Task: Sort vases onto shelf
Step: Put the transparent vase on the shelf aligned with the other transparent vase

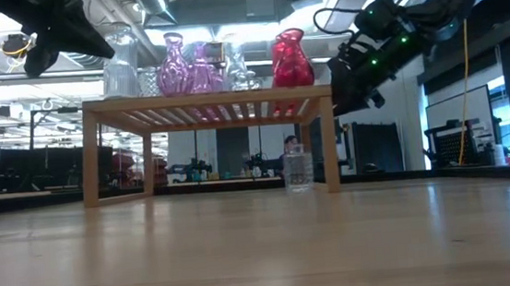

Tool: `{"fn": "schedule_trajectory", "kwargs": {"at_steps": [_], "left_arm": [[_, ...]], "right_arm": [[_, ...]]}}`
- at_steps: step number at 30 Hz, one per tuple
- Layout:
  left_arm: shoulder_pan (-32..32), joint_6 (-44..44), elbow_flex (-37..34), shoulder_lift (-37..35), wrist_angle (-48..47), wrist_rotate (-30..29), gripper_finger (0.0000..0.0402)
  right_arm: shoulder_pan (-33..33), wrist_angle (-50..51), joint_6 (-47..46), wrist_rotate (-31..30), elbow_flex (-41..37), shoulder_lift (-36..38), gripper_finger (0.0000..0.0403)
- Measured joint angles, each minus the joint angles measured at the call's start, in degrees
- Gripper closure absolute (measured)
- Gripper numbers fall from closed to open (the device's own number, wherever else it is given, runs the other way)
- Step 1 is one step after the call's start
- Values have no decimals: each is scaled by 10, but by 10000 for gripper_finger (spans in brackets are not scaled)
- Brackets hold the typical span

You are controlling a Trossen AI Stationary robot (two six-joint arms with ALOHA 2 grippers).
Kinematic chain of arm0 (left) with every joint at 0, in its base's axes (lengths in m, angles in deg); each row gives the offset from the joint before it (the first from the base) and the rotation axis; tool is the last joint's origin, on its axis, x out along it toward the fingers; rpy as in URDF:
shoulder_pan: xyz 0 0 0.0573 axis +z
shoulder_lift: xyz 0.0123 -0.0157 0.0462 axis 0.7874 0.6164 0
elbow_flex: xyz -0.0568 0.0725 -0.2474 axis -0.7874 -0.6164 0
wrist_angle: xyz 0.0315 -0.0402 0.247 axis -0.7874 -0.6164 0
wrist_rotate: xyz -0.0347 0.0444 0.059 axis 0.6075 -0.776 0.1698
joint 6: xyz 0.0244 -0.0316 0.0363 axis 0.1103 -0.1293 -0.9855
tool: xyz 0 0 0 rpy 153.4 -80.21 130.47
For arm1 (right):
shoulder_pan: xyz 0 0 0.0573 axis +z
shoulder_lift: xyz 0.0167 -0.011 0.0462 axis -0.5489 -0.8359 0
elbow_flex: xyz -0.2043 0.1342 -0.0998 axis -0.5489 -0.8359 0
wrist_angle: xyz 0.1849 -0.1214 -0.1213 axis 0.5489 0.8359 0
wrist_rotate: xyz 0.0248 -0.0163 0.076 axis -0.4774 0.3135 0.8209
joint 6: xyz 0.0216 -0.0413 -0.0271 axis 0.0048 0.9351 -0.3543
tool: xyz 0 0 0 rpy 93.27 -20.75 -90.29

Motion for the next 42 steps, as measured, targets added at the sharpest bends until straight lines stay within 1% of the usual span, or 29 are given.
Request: {"fn": "schedule_trajectory", "kwargs": {"at_steps": [4,9,11,13,15,20,25,28,31,35,38,40,42], "left_arm": [[0,0,0,0,0,11,401],[-1,0,0,0,0,21,401],[-1,0,0,0,0,20,401],[-2,0,0,0,0,21,401],[-1,0,0,0,0,21,401],[-1,3,0,0,0,24,401],[-1,16,0,0,0,28,401],[-2,21,0,0,1,31,401],[-2,22,0,0,2,39,401],[-2,34,0,0,2,43,401],[-2,40,0,0,3,48,401],[-2,50,0,0,3,56,401],[-2,56,0,0,6,62,401]], "right_arm": [[-1,15,30,19,8,-5,183],[0,104,97,26,7,-6,183],[0,120,131,29,7,-11,183],[-1,123,161,58,7,-22,183],[-5,113,186,80,7,-35,183],[-31,92,211,133,7,-72,183],[-56,30,223,204,7,-112,183],[-64,0,236,226,7,-132,182],[-74,-19,241,265,7,-146,180],[-82,-22,259,292,7,-160,179],[-84,-31,273,300,7,-173,178],[-84,-50,272,305,7,-183,169],[-83,-69,271,305,6,-191,151]]}}
